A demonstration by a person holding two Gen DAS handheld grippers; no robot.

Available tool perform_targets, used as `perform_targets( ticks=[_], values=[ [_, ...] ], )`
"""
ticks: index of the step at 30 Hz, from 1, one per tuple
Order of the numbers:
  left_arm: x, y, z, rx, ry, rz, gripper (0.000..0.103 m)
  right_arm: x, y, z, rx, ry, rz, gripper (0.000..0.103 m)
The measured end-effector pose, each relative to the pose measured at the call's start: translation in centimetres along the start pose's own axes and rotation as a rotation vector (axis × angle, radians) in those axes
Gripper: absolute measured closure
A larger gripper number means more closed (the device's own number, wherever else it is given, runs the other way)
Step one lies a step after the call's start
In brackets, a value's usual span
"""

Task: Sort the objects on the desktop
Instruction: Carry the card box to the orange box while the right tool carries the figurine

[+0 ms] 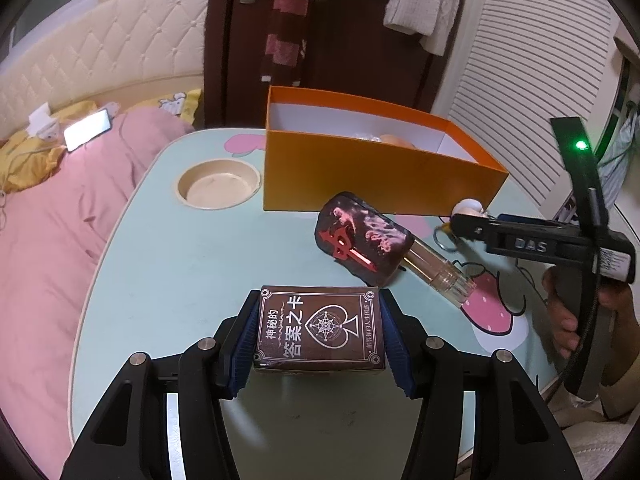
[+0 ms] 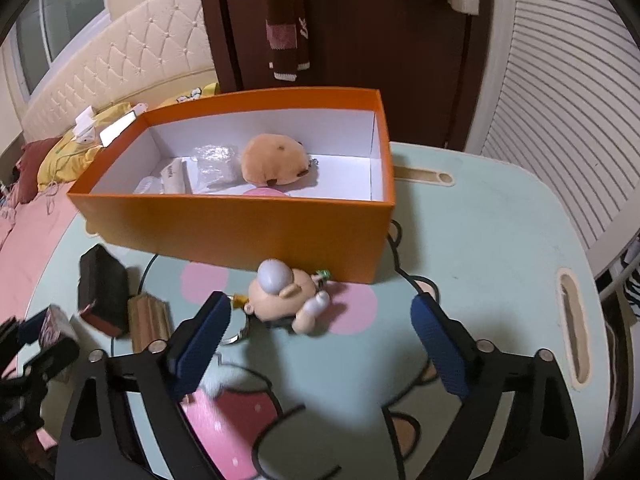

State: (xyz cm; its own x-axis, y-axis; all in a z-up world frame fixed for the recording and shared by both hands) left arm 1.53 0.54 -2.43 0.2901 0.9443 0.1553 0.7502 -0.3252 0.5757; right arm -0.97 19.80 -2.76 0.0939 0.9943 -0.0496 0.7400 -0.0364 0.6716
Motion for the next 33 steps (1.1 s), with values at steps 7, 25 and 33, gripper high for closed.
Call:
perform_targets(
  ticks=[7, 25, 33],
  values=[
    [0.0, 0.4, -0.2, 0.013, 0.007, 0.001, 0.048, -1.4, 0.0, 0.0, 0.020, 0.061, 0.015, 0.053],
    [2.6, 1.9, -8.6, 0.161, -0.059, 0.065, 0.048, -2.0, 6.7, -3.8, 0.173, 0.041, -0.077, 0.053],
    [3.0, -1.2, -14.9, 0.218, -0.108, 0.068, 0.048, -2.6, 6.7, -8.8, 0.260, 0.023, -0.094, 0.053]
  ],
)
Point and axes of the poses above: each gripper's, at about its wrist camera, not at the fingertips, and y roughly against the way its jaws point, x to its right, z to its underside, the point moved 5 cm from there along -y, roughly the way its jaws point, and after that the axes turned 9 degrees about x, right-handed, at the moved point
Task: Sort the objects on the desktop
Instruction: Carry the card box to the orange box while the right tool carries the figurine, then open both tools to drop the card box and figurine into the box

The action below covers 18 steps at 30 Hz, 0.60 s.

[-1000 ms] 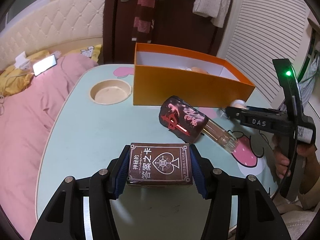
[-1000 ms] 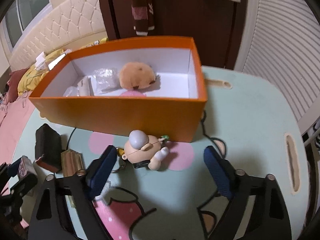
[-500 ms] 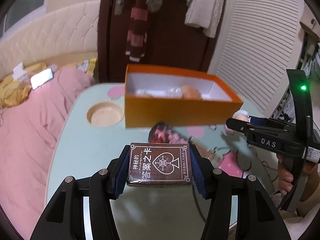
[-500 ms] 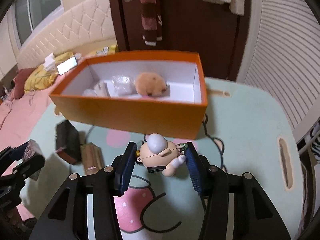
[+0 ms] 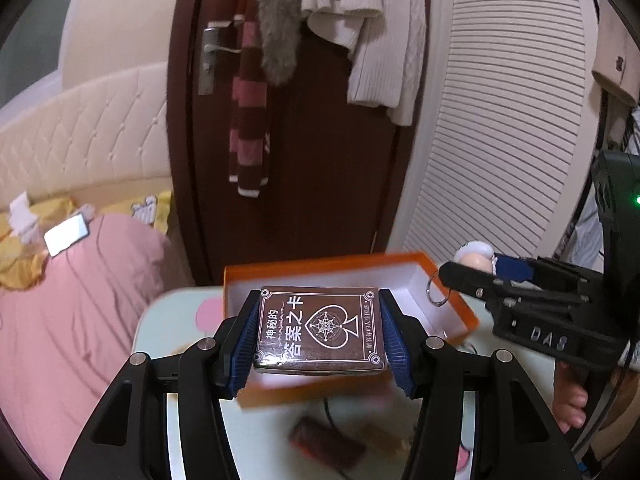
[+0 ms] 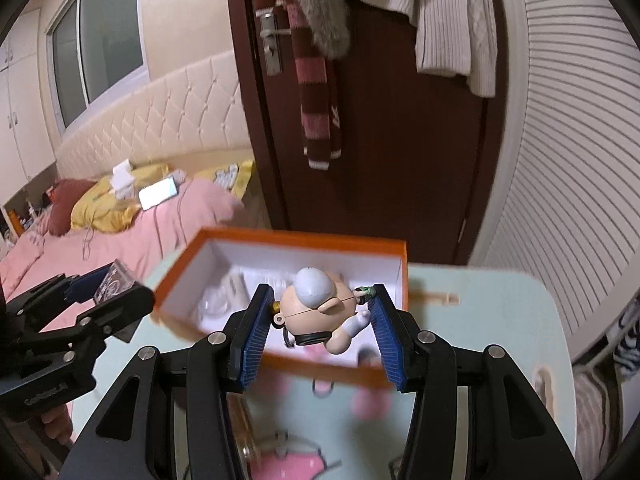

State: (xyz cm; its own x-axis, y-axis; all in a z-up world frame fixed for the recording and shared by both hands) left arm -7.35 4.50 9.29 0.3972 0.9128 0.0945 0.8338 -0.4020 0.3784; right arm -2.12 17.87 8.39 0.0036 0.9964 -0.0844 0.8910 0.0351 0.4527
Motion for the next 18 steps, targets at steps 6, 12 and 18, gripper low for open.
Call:
perform_targets(
  ticks=[6, 12, 18],
  values=[
    [-1.1, -4.8, -0.1, -0.062, 0.008, -0.016, 0.048, -0.1, -3.6, -1.2, -0.013, 0.007, 0.024, 0.053],
    [-1.9, -8.2, 1.7, -0.139, 0.038, -0.013, 0.048, 0.4, -7.6, 0.0, -0.100, -0.014, 0.037, 0.053],
    [-2.4, -9.4, 2.8, -0.174, 0.053, -0.016, 0.048, 1.1, -9.8, 1.1, -0.143, -0.024, 0.050, 0.052]
  ],
)
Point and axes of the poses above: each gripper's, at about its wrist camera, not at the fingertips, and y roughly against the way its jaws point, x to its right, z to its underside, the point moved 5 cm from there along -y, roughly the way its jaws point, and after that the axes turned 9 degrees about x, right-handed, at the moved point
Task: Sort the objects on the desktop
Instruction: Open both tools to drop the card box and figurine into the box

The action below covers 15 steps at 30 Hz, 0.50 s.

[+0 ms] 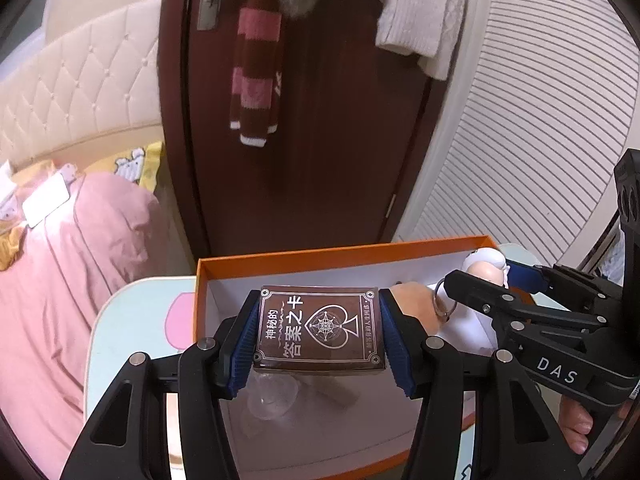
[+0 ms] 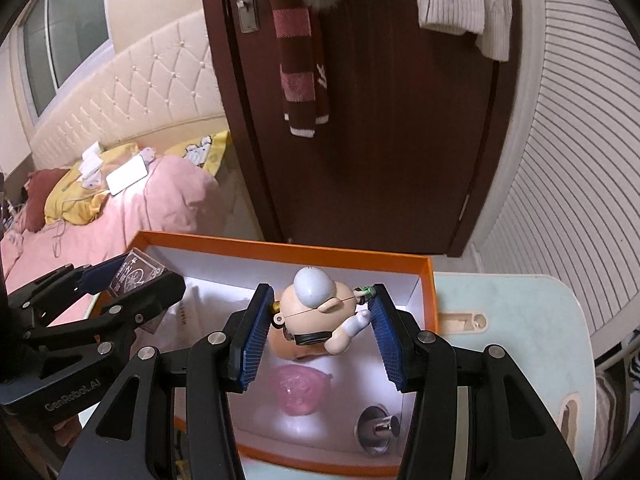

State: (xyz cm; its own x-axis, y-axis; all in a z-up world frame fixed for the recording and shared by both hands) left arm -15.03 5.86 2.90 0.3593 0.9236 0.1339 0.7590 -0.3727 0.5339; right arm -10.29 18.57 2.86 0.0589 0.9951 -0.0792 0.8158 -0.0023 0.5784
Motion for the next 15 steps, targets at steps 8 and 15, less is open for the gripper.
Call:
perform_targets(
  ticks=[8, 15],
  values=[
    [-0.3, 0.2, 0.3, 0.018, 0.005, -0.028, 0.033, 0.1, -1.2, 0.7, -0.055, -0.018, -0.029, 0.052],
    [-0.1, 2.1, 0.1, 0.060, 0.002, -0.041, 0.018, -0.2, -0.9, 1.0, -0.078, 0.012, -0.020, 0.052]
  ],
)
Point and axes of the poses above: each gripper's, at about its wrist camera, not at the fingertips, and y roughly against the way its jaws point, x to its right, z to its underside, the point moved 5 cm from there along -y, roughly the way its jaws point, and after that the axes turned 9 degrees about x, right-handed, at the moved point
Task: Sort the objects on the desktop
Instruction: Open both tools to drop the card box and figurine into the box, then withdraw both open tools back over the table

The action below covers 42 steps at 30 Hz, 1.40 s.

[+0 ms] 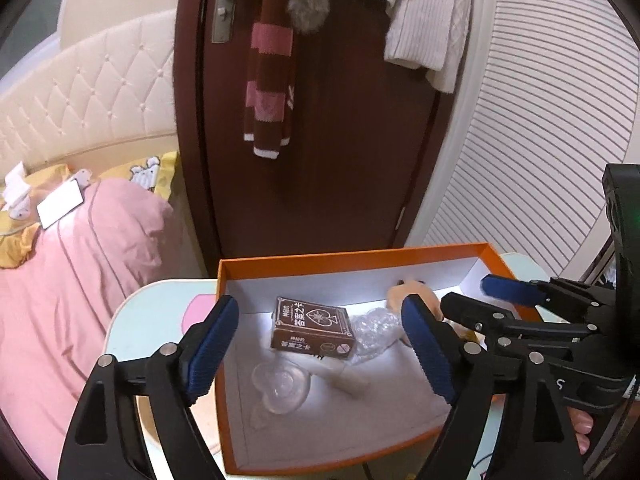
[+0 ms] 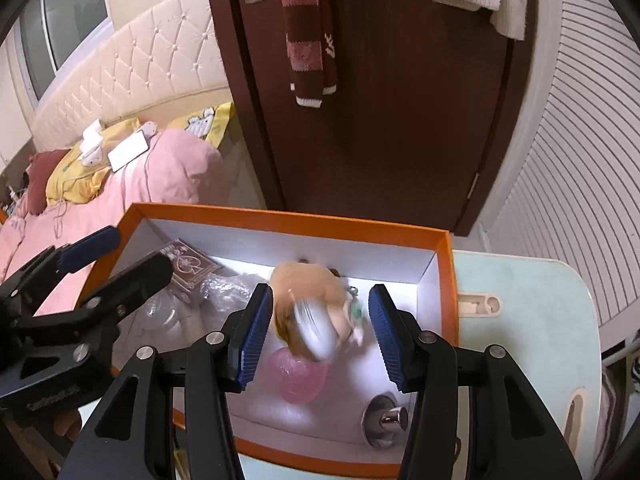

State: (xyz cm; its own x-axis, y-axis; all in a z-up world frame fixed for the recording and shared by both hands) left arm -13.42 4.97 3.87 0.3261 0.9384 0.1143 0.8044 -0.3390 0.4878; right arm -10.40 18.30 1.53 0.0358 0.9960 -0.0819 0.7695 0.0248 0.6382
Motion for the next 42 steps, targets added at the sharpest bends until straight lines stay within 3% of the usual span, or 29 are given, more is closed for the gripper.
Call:
perform_targets(
  ticks=[1, 2, 4, 11, 18, 21, 28, 31, 33, 36, 38, 42],
  values=[
    [-0.1, 0.4, 0.0, 0.005, 0.002, -0.003, 0.016, 0.0, 0.3, 0.0, 0.009, -0.005, 0.002, 0.046],
    [-0.2, 0.8, -0.1, 0.013, 0.005, -0.006, 0.015, 0.0, 0.5, 0.0, 0.014, -0.008, 0.006, 0.028],
    [-0.4, 1.8, -0.1, 0.025, 0.012, -0.010, 0.015, 0.1, 1.1, 0.0, 0.032, -0.017, 0.014, 0.023],
    [-0.8, 5.6, 1.5, 0.039, 0.011, -0.030, 0.012, -0.1, 4.2, 0.8, 0.068, -0.015, -0.005, 0.023],
    [-0.7, 9.4, 7.2, -0.009, 0.064, -0.046, 0.012, -0.5, 7.2, 4.3, 0.057, 0.005, -0.044, 0.023],
    [-0.7, 10.7, 9.3, -0.022, 0.079, -0.061, 0.012, -0.6, 8.9, 6.0, 0.088, 0.048, 0.009, 0.023],
    [0.2, 10.2, 13.7, -0.125, 0.016, -0.116, 0.012, 0.0, 9.9, 10.6, -0.002, -0.037, -0.050, 0.023],
    [0.5, 9.9, 14.6, -0.140, -0.013, -0.149, 0.012, 0.4, 8.9, 12.6, -0.066, -0.044, -0.023, 0.023],
    [0.6, 9.8, 14.9, -0.132, -0.044, -0.179, 0.004, 0.9, 8.3, 13.4, -0.103, -0.056, -0.003, 0.022],
    [0.4, 9.8, 15.3, -0.107, -0.029, -0.198, 0.000, 1.2, 8.1, 13.6, -0.070, -0.021, 0.070, 0.022],
    [0.3, 9.8, 15.5, -0.095, -0.032, -0.201, 0.000, 1.1, 7.8, 13.9, -0.054, 0.016, 0.114, 0.015],
    [0.3, 9.9, 15.6, -0.090, -0.032, -0.199, 0.000, 1.1, 7.7, 14.2, -0.029, 0.006, 0.118, 0.010]
  ],
)
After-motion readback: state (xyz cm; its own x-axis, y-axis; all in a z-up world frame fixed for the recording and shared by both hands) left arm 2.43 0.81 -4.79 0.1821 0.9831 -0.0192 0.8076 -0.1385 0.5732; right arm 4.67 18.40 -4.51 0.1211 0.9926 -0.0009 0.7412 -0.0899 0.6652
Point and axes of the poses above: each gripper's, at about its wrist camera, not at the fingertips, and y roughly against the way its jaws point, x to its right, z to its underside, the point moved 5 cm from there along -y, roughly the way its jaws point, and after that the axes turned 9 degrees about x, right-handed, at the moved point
